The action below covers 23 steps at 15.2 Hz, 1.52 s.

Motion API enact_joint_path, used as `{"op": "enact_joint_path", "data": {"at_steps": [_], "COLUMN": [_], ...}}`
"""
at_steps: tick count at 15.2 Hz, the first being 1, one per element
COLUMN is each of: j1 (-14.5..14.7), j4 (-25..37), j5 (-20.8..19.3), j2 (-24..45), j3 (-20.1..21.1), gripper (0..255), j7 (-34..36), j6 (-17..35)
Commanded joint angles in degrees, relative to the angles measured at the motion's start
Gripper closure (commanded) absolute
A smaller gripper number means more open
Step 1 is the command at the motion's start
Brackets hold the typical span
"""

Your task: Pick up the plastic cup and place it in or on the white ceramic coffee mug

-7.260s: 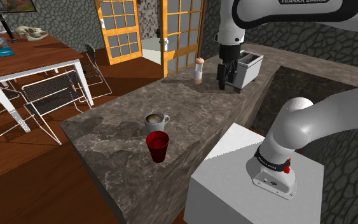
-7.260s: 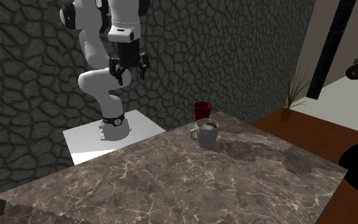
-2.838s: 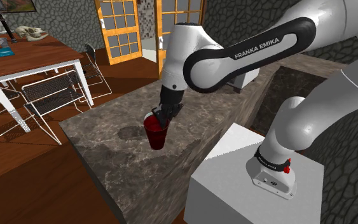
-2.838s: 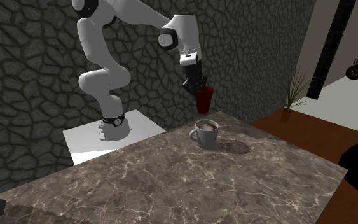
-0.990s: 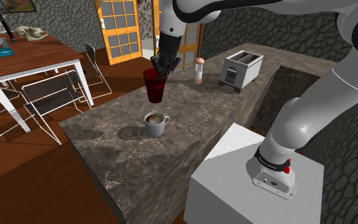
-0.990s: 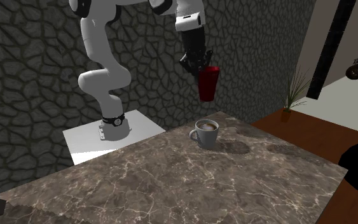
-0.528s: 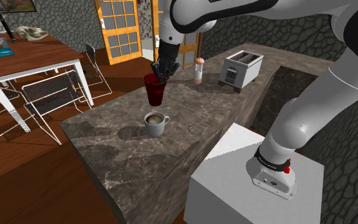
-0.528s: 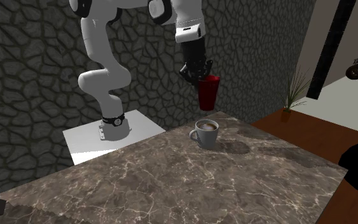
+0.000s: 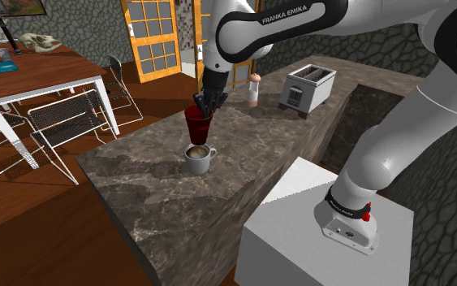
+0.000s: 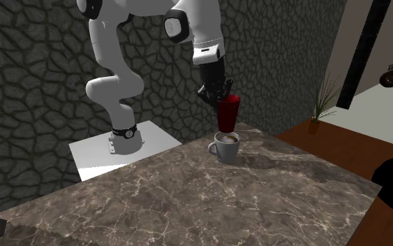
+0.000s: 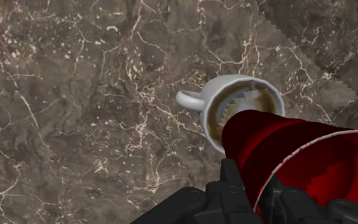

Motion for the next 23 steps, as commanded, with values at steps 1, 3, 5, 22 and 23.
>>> {"op": "enact_joint_path", "data": {"at_steps": [1, 3, 5, 22, 23], "j1": [0.0, 0.1, 0.1, -0.2, -0.3], "j4": [-1.3, -2.4, -3.5, -0.4, 0.6], "j5": [0.2, 0.3, 0.4, 0.3, 0.2], "j2": [0.2, 0.6, 1.1, -1.4, -2.0], "j3": [0.1, 0.2, 0.3, -0.7, -0.9], "gripper": [255, 255, 255, 0, 0], "j7": [-0.3, -0.5, -0.7, -0.8, -0.9], "j6": [1.5, 3.1, 4.6, -1.1, -2.7]}}
